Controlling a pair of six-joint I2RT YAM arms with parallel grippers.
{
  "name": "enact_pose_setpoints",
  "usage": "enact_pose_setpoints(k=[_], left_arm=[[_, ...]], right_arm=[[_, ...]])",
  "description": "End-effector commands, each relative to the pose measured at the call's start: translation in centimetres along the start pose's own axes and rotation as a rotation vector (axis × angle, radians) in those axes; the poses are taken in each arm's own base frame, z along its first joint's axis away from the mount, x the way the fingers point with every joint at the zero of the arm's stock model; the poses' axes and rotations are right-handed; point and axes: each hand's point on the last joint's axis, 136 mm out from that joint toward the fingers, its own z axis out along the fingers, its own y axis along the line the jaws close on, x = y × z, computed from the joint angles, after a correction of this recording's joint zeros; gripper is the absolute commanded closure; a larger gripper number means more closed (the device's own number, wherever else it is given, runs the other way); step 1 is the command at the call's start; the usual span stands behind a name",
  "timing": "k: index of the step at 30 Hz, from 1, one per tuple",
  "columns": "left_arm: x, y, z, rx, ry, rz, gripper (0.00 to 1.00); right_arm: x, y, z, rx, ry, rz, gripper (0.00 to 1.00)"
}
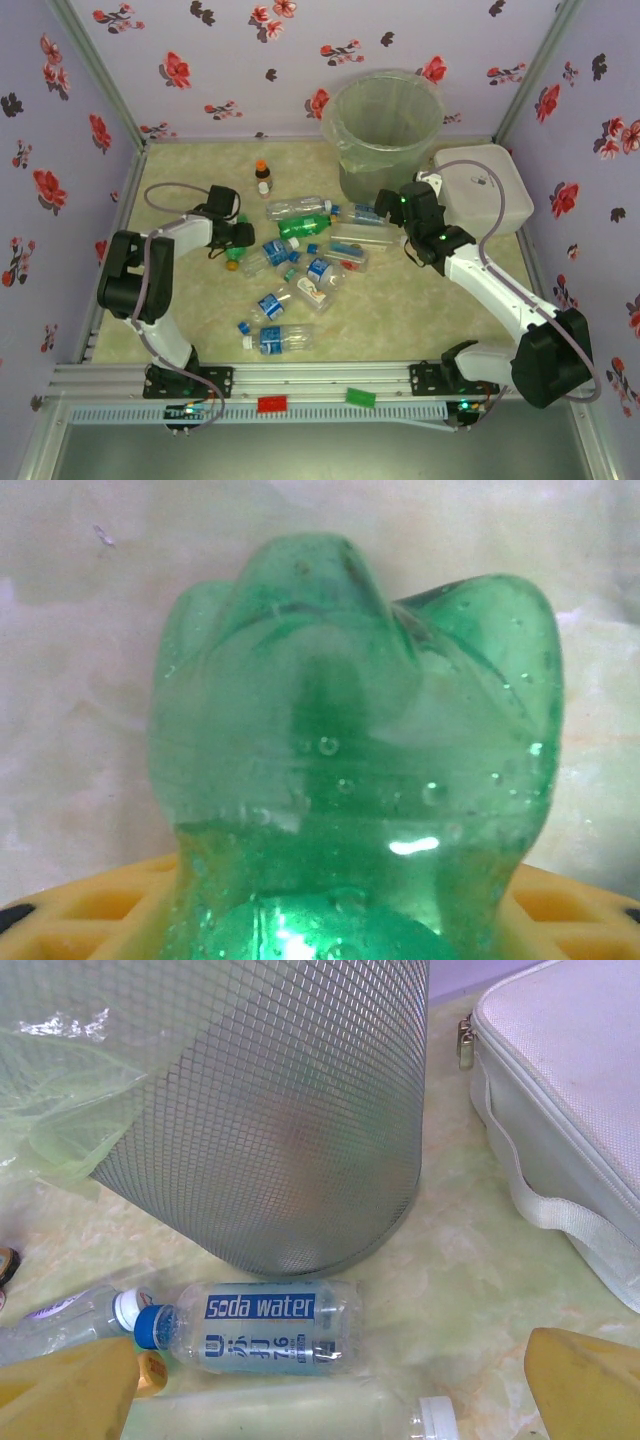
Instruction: Put the plastic bottles in the bin
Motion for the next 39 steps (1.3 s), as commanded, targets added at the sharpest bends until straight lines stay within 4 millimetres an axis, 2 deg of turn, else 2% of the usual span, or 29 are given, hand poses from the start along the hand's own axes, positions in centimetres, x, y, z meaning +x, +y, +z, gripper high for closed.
enact_pose_setpoints(k=[1,5,8,11,16,20,24,30,34,39], left_arm=[[-2.0,0.2,-2.1,-0.022,-0.099,-0.018,0.44],[-3.6,0.1,-4.9,-0.001,-0.215,-0.04,0.45],[-5.2,-0.5,-7.9,0.046,-0.317,-0.073,0.46],[-6.9,-1.9,-11.9,0.146,-0.416,-0.107,0.46],[-10.1,-4.2,-19.9,0.313,-0.646,-0.154,0.47],[-12.9,-6.9,-24.7,0.434,-0.795,-0.16,0.47],[-16.2,-11.5,-28.0,0.529,-0.877,-0.095,0.47],[-21.2,-19.7,-30.8,0.677,-0.976,-0.017,0.47],[-24.3,-25.7,-30.8,0.78,-0.99,0.01,0.47],[-26.8,-32.6,-31.2,0.918,-1.016,0.051,0.46]], right_arm=[[-0.2,0.3,0.0,-0.006,-0.014,-0.002,0.0],[0.3,0.7,0.4,-0.031,0.003,0.004,0.01],[1.1,1.4,0.7,-0.071,0.033,0.004,0.0],[2.1,1.9,1.1,-0.1,0.071,0.009,0.0],[3.5,2.2,1.8,-0.127,0.101,0.033,0.0],[4.2,2.3,1.9,-0.155,0.098,0.045,0.0],[5.2,2.9,2.0,-0.2,0.131,0.044,0.0],[7.2,2.8,1.3,-0.25,0.171,0.053,0.0],[7.7,2.4,0.7,-0.267,0.165,0.056,0.0],[7.5,2.6,-0.2,-0.299,0.143,0.074,0.0]])
